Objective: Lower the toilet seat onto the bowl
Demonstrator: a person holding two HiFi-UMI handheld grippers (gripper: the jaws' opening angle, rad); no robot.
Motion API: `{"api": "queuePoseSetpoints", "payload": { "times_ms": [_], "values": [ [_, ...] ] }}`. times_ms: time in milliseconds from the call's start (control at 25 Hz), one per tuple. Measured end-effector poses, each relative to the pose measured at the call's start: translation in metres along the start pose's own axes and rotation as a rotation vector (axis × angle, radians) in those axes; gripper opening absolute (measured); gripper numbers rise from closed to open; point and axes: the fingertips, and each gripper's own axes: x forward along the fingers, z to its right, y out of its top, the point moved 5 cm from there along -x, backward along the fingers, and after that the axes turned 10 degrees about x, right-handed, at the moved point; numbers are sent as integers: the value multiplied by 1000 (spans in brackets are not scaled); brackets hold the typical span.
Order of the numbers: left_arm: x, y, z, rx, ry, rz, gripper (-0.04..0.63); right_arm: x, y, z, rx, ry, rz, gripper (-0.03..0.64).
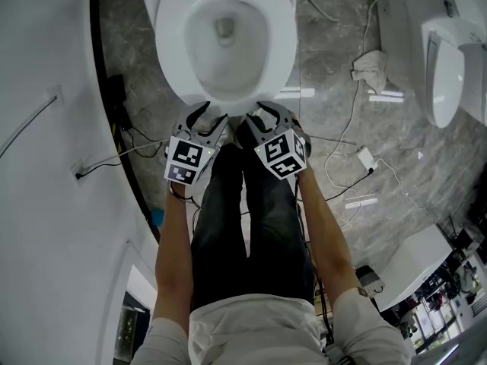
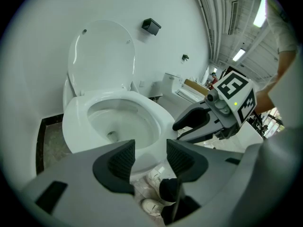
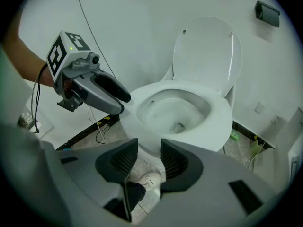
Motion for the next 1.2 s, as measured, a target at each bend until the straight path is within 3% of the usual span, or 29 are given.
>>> {"api": "queuePoseSetpoints", "payload": {
  "times_ms": [880, 1200],
  "values": [
    [-4, -1, 2, -13, 11, 11, 224, 39, -23, 3, 9, -26, -94, 170],
    [-12, 9, -5, -21, 29, 44, 224, 5, 4, 10, 54, -54, 25, 169]
  ]
}}
